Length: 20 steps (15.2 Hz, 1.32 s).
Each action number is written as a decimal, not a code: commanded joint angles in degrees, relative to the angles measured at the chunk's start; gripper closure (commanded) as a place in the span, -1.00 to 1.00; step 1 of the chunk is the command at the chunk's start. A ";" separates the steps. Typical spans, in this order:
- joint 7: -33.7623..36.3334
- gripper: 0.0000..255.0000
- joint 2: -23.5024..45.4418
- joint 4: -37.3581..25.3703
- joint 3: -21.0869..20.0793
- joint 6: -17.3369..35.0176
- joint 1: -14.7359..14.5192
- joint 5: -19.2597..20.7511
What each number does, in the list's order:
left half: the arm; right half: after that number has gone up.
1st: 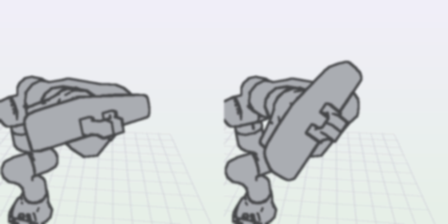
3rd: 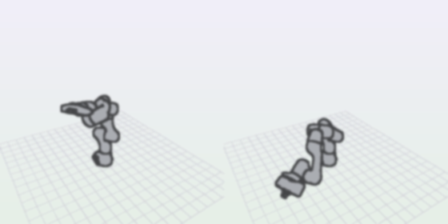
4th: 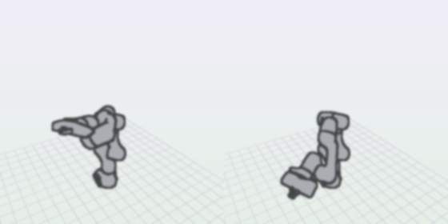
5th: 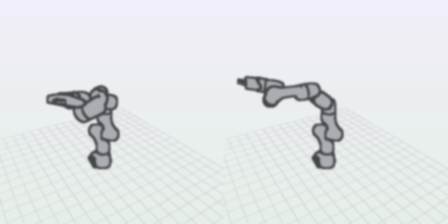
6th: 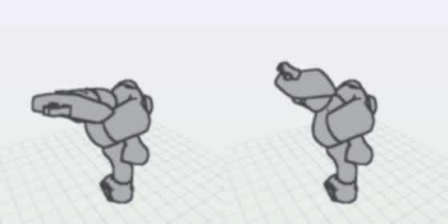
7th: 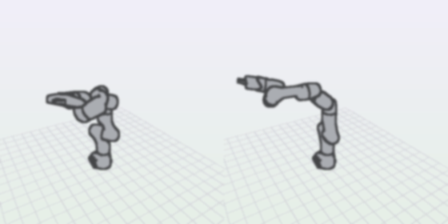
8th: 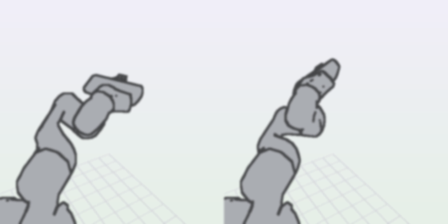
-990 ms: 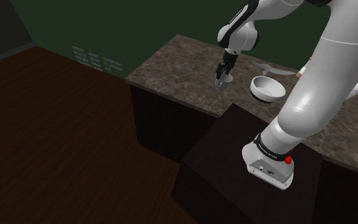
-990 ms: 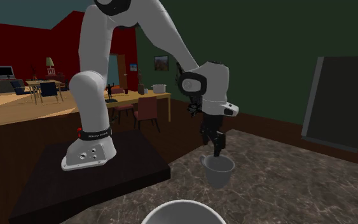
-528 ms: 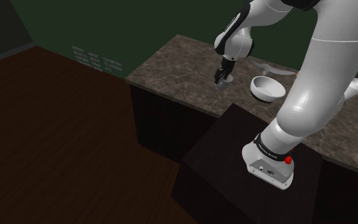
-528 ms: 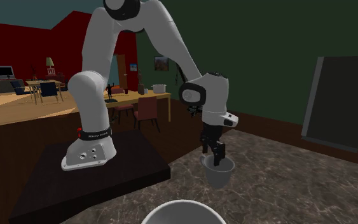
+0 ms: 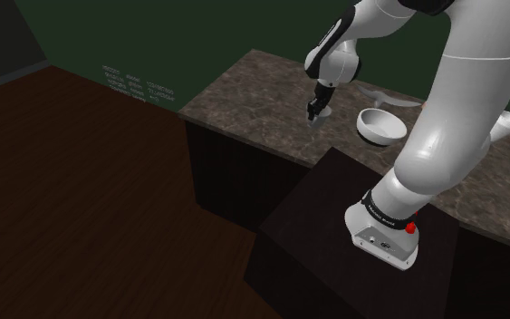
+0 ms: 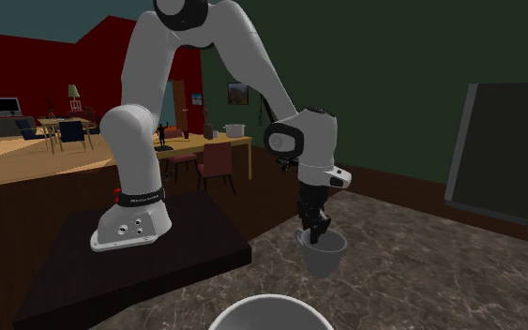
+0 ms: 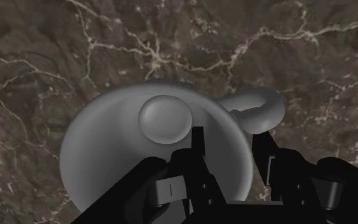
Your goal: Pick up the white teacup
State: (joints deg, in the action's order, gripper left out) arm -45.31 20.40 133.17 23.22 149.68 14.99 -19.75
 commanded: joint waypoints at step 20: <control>6.97 1.00 -10.79 -0.06 4.92 -9.62 -3.34 9.78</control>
